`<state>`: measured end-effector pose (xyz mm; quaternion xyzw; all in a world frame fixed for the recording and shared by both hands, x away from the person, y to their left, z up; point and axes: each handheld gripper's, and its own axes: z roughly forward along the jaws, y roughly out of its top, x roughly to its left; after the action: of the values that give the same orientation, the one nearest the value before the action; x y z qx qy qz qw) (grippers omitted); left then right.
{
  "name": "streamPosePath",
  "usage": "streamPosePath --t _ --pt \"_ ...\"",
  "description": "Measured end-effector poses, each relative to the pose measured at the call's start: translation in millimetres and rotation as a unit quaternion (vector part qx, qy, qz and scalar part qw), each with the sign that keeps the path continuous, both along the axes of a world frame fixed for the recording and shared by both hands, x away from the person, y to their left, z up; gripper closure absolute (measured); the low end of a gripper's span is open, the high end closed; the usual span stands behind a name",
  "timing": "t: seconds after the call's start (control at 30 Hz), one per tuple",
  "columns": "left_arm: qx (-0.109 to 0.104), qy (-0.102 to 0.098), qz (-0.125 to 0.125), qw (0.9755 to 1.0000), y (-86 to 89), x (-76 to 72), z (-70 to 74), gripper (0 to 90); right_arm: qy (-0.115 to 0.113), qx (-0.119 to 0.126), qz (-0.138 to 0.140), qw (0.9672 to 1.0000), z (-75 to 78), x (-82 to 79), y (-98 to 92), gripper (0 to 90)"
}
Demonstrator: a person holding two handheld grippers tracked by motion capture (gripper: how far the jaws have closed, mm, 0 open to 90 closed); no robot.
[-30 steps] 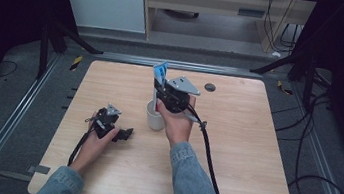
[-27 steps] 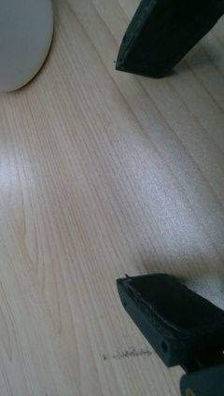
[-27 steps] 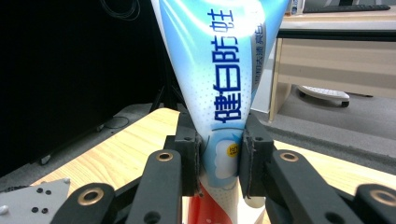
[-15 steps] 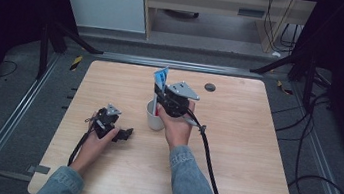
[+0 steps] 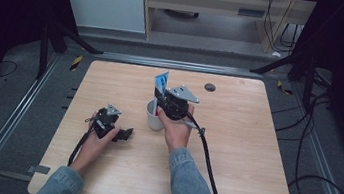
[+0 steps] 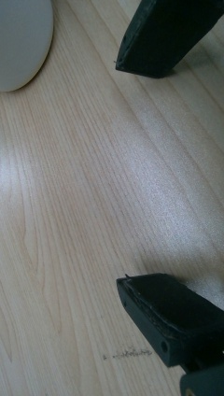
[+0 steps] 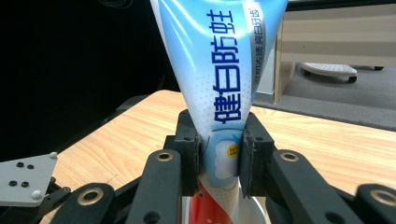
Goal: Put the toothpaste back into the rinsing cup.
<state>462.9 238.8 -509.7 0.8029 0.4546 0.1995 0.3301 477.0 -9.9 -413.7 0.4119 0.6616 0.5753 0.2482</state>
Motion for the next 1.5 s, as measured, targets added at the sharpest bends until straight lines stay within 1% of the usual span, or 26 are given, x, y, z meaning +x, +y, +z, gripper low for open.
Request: streamPosePath --t 0.47,0.57,0.73,0.77,1.07,1.13,1.27,1.5 --pt "0.0 0.0 0.0 1.0 0.0 0.0 0.0 0.0 0.015 0.006 0.002 0.9999 -7.2 3.2 -0.8 72.5" --pt "0.0 0.0 0.0 1.0 0.0 0.0 0.0 0.0 0.02 0.013 0.002 0.9997 -8.7 3.6 -1.3 72.4" --pt "0.0 0.0 0.0 1.0 0.0 0.0 0.0 0.0 0.025 0.014 0.004 0.9996 -11.4 4.1 -1.7 72.4" --pt "0.0 0.0 0.0 1.0 0.0 0.0 0.0 0.0 0.028 0.018 0.004 0.9994 -12.3 4.4 -1.7 72.4" --pt "0.0 0.0 0.0 1.0 0.0 0.0 0.0 0.0 0.033 0.022 0.008 0.9992 -14.0 6.0 -1.7 72.3" --pt "0.0 0.0 0.0 1.0 0.0 0.0 0.0 0.0 0.038 0.027 0.009 0.9989 -14.9 6.5 -2.1 72.3" --pt "0.0 0.0 0.0 1.0 0.0 0.0 0.0 0.0 0.039 0.023 0.01 0.9989 -15.9 6.9 -1.7 72.2" --pt "0.0 0.0 0.0 1.0 0.0 0.0 0.0 0.0 0.045 0.025 0.011 0.9986 -17.8 7.4 -1.1 72.1"
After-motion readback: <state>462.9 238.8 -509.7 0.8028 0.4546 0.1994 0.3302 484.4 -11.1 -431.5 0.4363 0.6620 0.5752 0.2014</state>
